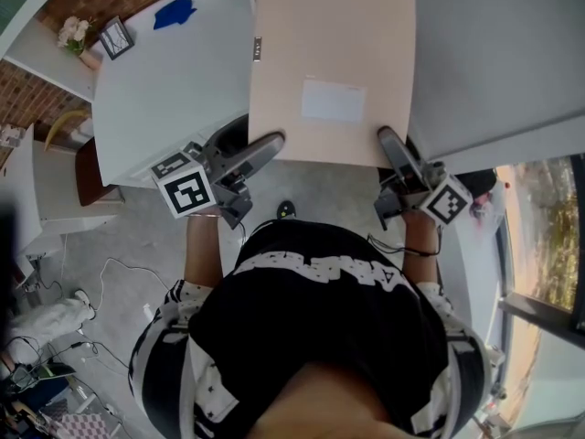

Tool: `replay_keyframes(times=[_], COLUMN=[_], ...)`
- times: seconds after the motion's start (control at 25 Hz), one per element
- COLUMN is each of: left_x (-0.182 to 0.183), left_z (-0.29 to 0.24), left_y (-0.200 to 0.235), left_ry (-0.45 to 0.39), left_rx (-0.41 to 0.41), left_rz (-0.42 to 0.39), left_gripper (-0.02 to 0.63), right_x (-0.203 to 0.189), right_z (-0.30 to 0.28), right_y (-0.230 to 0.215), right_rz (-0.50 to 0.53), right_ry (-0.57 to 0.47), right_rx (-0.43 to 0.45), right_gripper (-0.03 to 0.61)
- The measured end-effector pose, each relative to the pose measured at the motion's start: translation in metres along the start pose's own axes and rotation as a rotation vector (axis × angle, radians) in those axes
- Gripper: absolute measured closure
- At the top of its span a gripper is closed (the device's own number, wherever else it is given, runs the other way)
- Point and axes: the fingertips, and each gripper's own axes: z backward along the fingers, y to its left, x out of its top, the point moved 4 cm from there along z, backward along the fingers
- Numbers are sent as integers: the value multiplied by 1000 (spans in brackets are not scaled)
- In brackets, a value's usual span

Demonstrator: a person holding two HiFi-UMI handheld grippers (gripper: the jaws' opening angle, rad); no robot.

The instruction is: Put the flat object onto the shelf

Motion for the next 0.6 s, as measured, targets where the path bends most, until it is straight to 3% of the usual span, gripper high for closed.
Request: replay_keyframes(times=[0.6], left_x=[24], left_z=[-1], left_y=[41], left_ry=[19], left_rx=[-19], left_rz=[22], left_gripper=[261], right_x=[-4], right_z=[-40], right_y=[-13], right_rz=[2], right_ry=[-9], right_rx=[-35], right_gripper=[238])
